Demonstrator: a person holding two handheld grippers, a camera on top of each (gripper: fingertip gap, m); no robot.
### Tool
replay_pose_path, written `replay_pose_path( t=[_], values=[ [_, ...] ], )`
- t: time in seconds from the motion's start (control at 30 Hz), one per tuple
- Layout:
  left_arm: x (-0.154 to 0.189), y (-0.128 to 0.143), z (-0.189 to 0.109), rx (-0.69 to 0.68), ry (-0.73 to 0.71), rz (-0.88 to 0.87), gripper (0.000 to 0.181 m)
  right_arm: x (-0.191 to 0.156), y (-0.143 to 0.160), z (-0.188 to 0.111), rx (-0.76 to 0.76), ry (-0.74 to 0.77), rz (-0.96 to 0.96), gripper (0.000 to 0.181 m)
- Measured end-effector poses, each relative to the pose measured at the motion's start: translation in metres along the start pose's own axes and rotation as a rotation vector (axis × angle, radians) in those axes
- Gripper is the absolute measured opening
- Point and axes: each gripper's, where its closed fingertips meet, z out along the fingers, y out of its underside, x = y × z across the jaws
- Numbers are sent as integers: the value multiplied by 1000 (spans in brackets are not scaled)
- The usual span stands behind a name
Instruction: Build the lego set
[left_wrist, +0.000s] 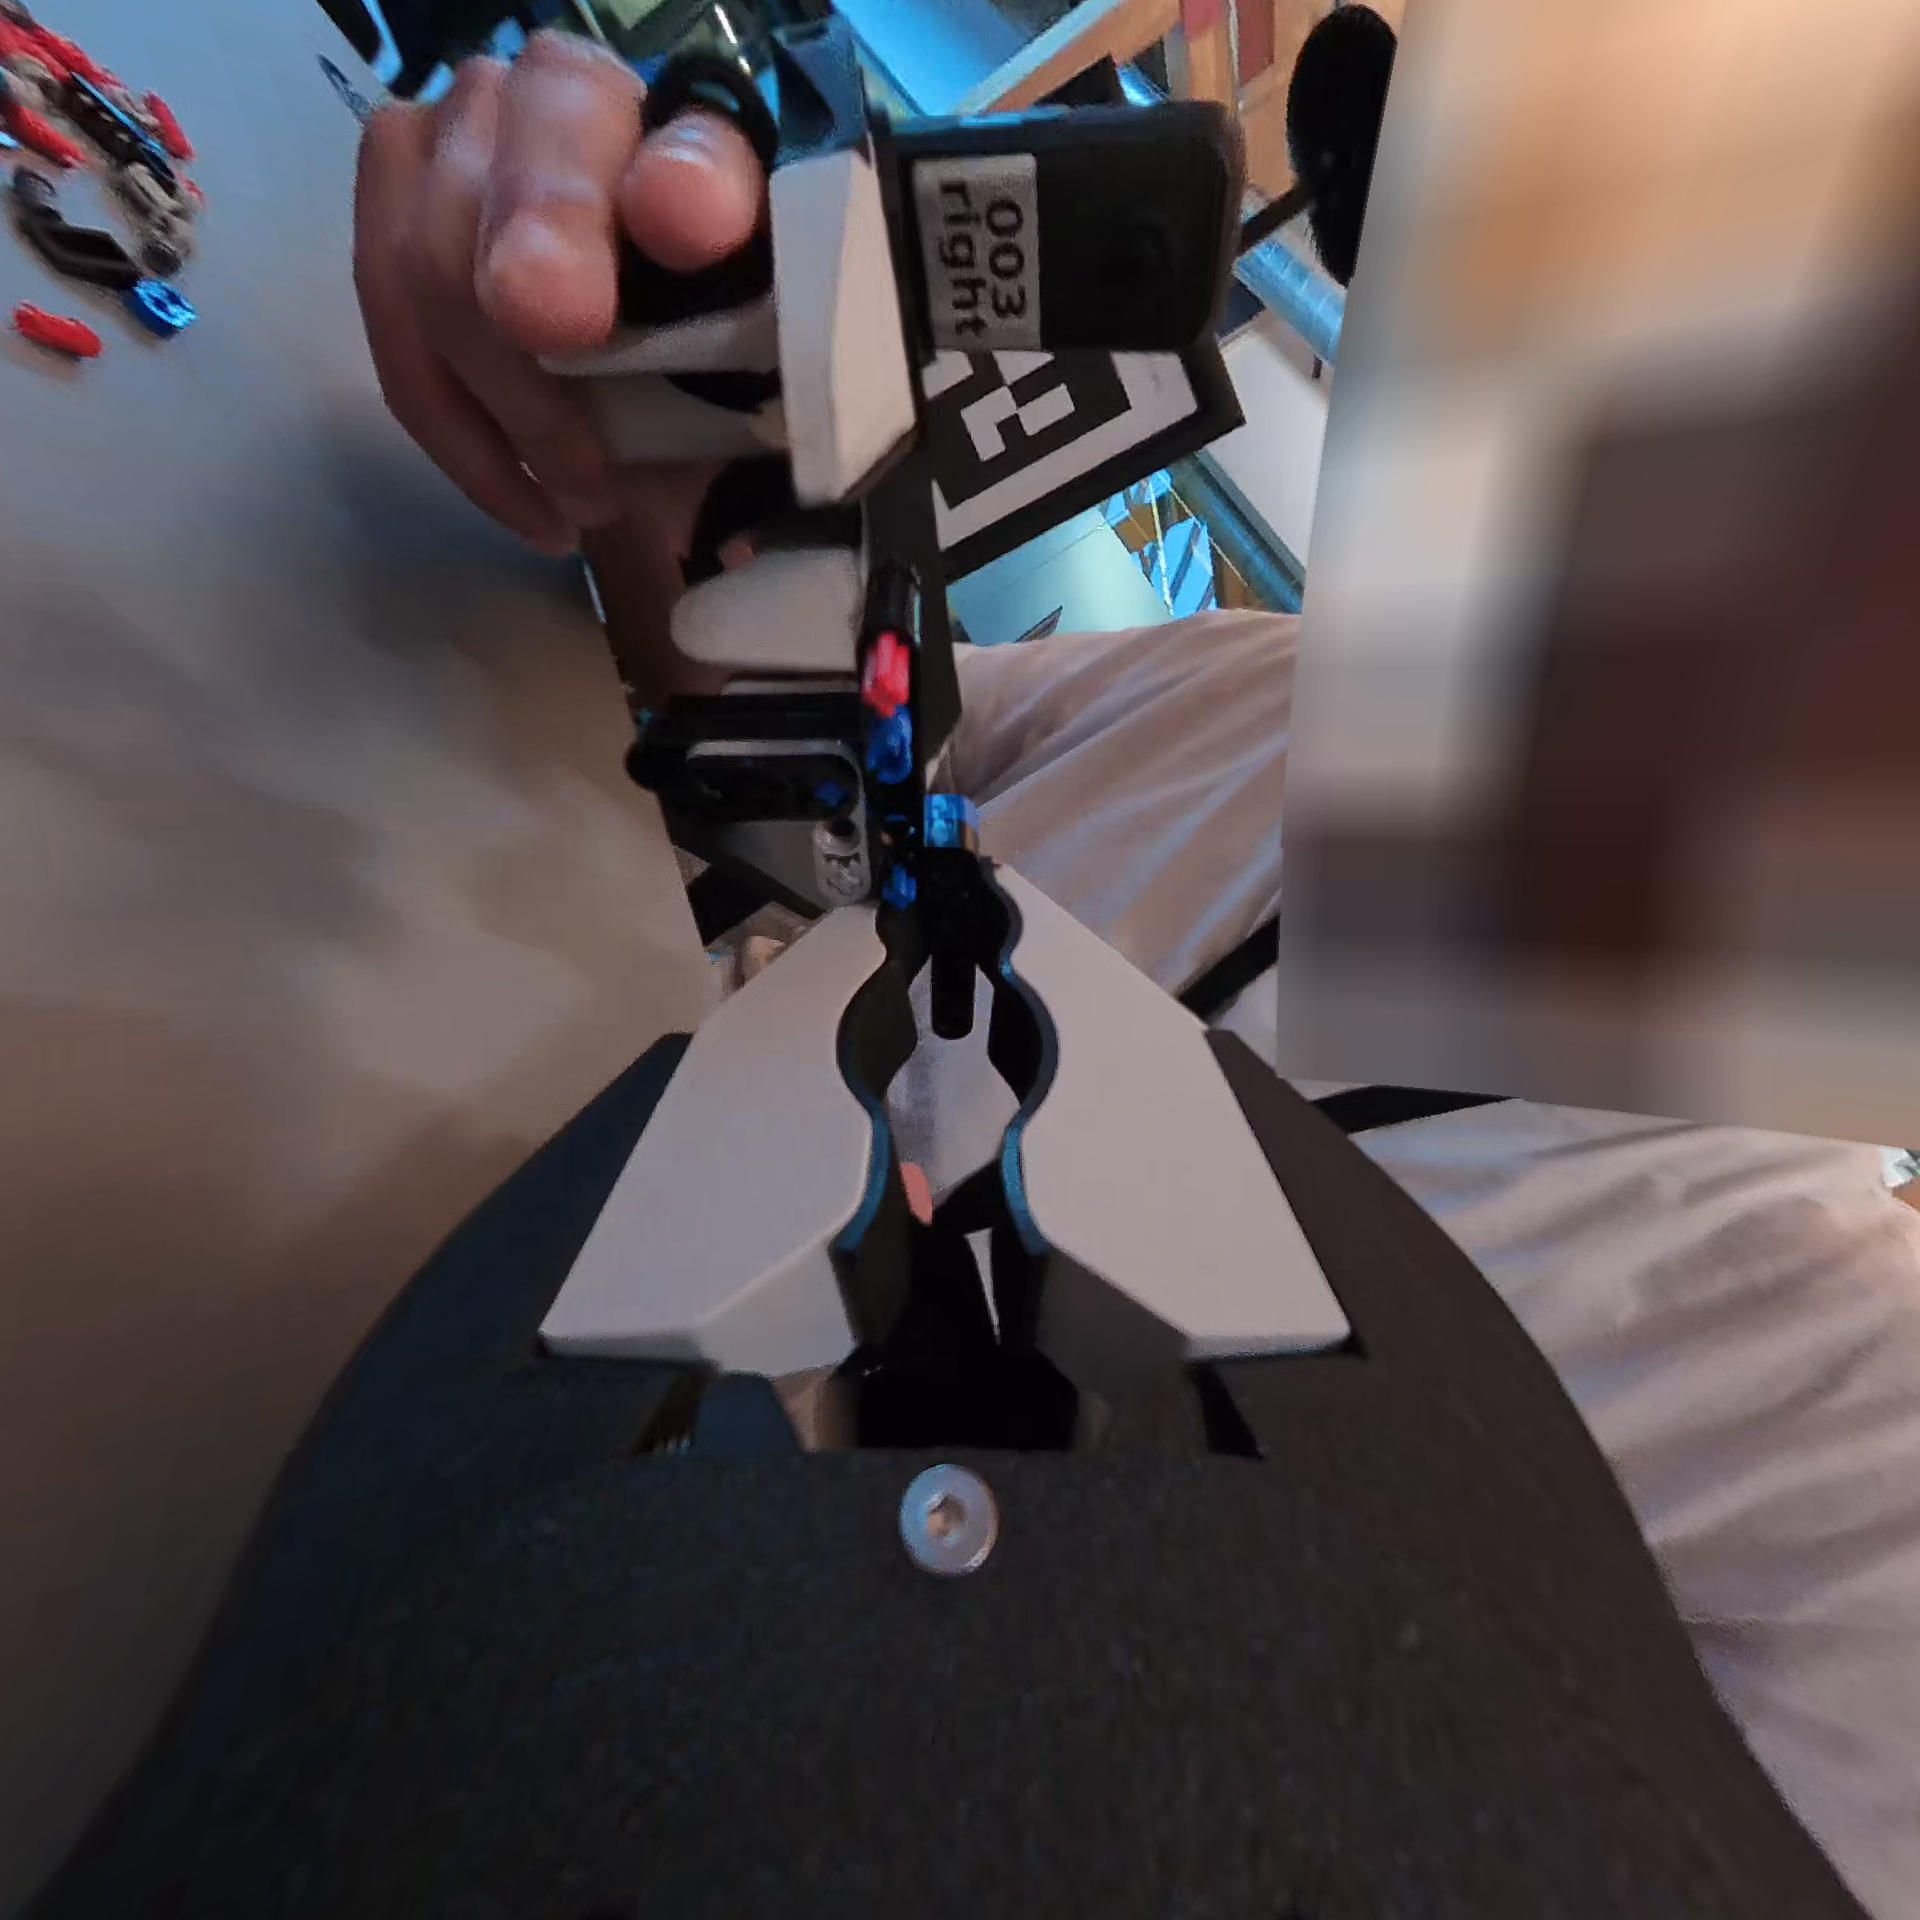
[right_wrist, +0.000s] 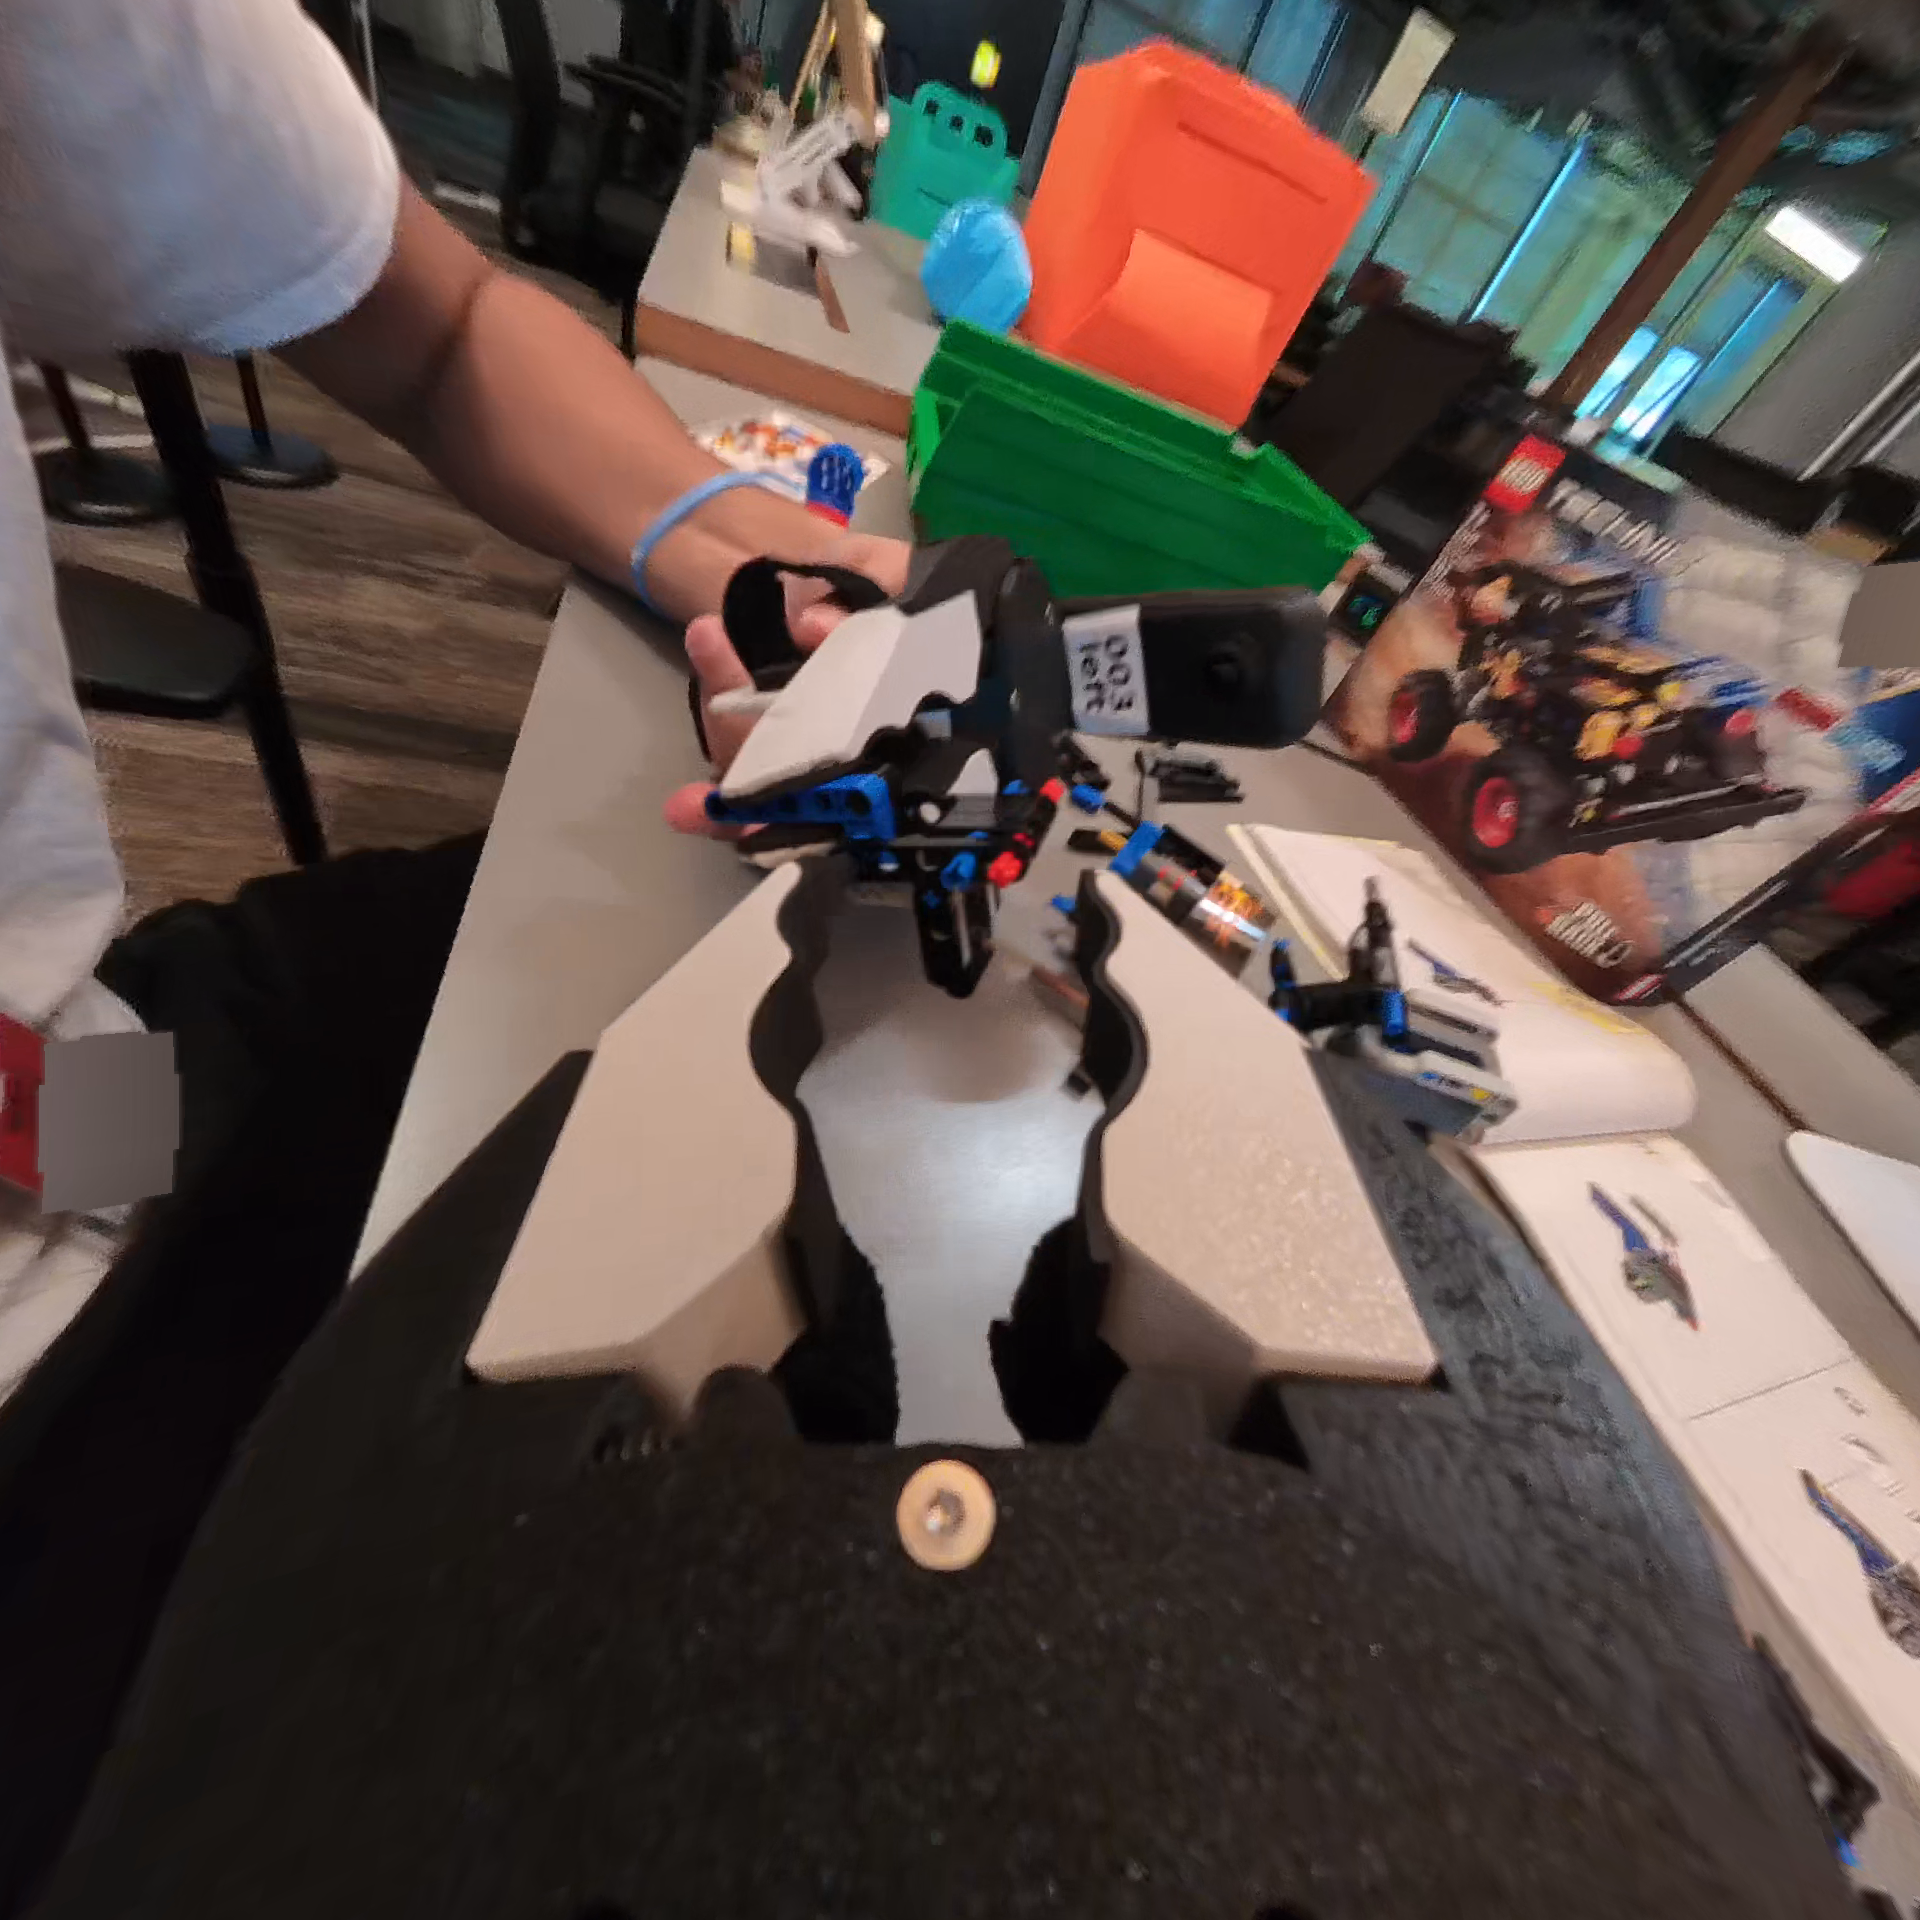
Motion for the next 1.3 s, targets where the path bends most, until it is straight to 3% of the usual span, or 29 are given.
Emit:
replay_pose_path(
  t=[0.03, 0.27, 0.43, 0.57, 0.67, 0.73, 0.87, 1.07, 1.2, 1.3],
  values=[
    [-1, 0, 0, 1, -4, -7, 5, -2, 3, 3, -24, -2, -6, 52],
    [-6, -4, -2, 29, -31, -32, 5, 2, 6, 11, -19, 65, -20, 41],
    [-17, -23, -15, 125, -147, 59, 14, 22, 15, 6, -38, 151, 44, 40],
    [-18, -36, -22, 220, -162, 90, 4, 27, 17, 5, -52, 204, -7, 36],
    [-17, -40, -23, 245, -195, 164, 5, 33, 13, 4, -10, 189, 108, 35],
    [-15, -43, -24, 267, -224, 232, 5, 41, 10, 2, 39, 167, 301, 41],
    [-12, -47, -22, 292, -278, 360, 5, 38, 2, 5, 169, -18, 687, 38],
    [-8, -52, -24, 336, -306, 421, 5, 46, -7, 2, 246, -1, 718, 35],
    [-14, -51, -22, 326, -329, 417, 5, 58, -15, -9, 335, 69, 681, 24],
    [-16, -51, -19, 316, -347, 422, 5, 46, -14, -3, 293, -5, 681, 20]
  ],
)
